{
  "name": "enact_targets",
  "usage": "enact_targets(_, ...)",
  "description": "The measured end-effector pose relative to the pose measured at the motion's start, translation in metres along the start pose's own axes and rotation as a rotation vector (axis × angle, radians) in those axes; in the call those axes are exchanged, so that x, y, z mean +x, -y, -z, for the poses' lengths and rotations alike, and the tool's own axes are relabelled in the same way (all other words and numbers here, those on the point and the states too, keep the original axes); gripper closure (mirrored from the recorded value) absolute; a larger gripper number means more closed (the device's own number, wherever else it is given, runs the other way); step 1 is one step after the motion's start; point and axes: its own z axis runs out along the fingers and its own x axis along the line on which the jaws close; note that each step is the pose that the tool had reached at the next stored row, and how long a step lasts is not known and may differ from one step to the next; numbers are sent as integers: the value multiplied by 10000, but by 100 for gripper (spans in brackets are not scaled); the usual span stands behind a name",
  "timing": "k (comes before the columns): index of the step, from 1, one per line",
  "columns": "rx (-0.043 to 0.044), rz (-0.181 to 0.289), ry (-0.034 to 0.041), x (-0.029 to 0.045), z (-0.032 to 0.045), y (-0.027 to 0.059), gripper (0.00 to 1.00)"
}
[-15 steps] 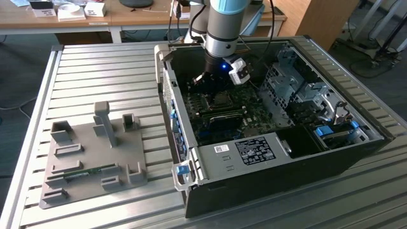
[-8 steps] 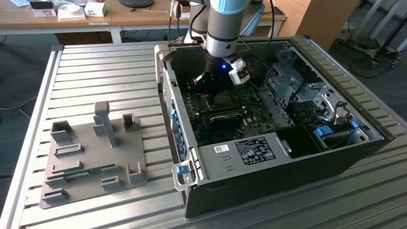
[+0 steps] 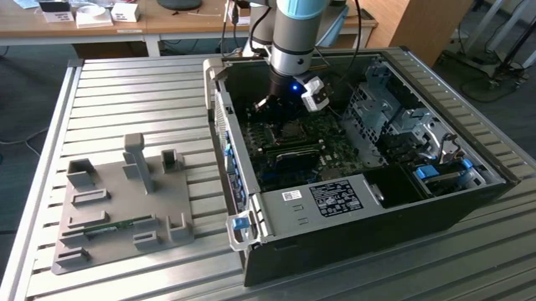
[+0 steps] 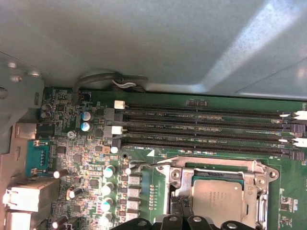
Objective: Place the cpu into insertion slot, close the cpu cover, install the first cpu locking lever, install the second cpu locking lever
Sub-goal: 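Close the cpu cover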
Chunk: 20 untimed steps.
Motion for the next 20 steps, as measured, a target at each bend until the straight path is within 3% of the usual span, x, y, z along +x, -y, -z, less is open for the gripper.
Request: enact_targets(20, -28, 0, 2, -12, 61, 0, 89)
